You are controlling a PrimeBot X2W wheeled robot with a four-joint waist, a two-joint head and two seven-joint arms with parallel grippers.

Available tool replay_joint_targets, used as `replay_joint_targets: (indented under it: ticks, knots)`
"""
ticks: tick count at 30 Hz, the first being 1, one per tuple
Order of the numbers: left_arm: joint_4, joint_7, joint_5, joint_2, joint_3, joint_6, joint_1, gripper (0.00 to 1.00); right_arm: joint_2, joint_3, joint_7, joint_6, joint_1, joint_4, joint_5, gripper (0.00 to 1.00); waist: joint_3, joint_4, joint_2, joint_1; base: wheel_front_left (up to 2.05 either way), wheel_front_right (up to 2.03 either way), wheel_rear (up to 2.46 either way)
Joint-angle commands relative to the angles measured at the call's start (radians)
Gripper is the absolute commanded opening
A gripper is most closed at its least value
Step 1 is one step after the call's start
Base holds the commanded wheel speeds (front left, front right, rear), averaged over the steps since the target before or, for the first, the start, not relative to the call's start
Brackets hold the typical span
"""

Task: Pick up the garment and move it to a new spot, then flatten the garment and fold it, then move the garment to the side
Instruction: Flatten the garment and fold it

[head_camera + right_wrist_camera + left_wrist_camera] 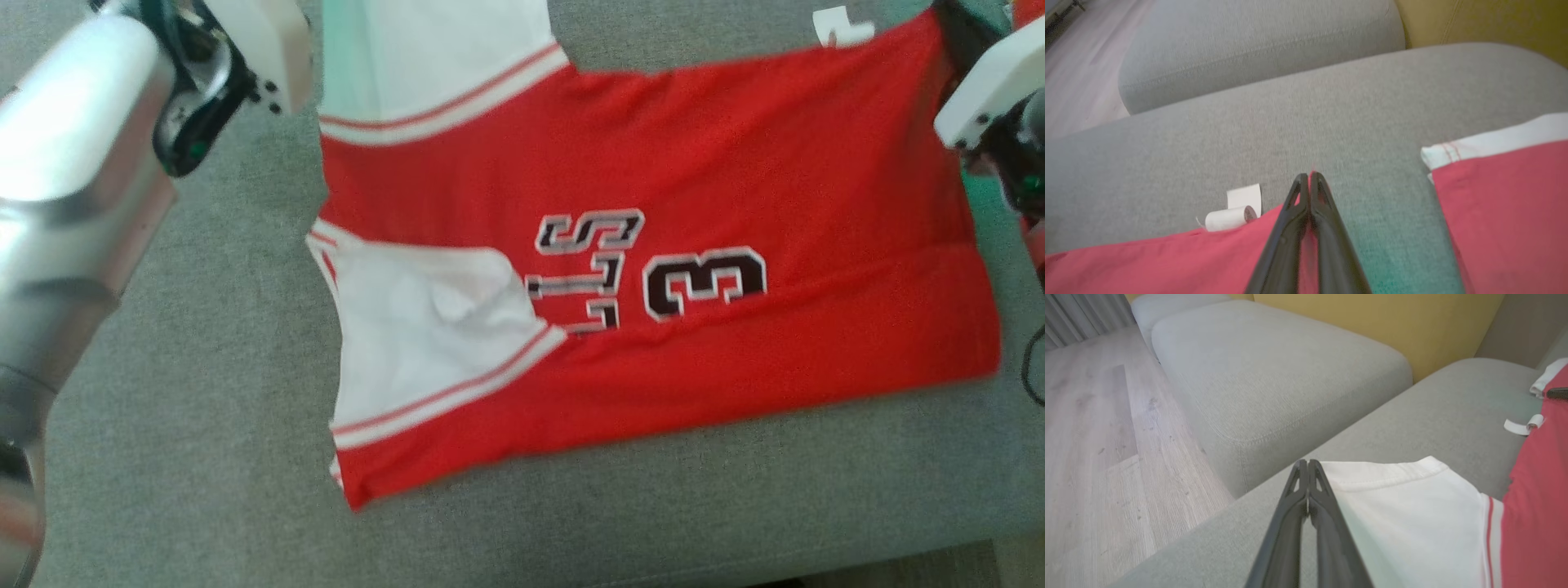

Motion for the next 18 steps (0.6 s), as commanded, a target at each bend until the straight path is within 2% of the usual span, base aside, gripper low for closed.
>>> replay_joint_targets:
  ticks: [1,5,9,18]
  knots:
    - [-0.009,-0.032,0.007,0.036,0.051,0.006,-0.072,0.0,-0.017,-0.003,-0.026,0.007,-0.024,-0.022,0.013,0.0,-0.004,0.0,0.0,-0.0001,0.0,0.0,0.0]
    - [0.02,-0.098,-0.002,0.021,0.07,0.004,-0.074,0.0,-0.035,0.006,-0.086,0.007,-0.026,-0.033,0.023,0.0,-0.028,0.009,0.0,-0.0001,0.0,0.0,0.0]
    - [0.02,-0.104,-0.053,0.009,0.074,-0.001,-0.03,0.0,-0.065,0.032,-0.114,0.007,0.019,-0.071,0.046,0.0,-0.06,0.023,0.0,-0.0001,0.0,0.0,0.0]
    - [-0.087,-0.142,-0.094,0.044,0.051,-0.002,0.106,0.0,-0.161,0.025,-0.165,0.007,0.168,-0.155,0.113,0.0,-0.121,0.076,0.0,-0.0001,0.0,0.0,0.0]
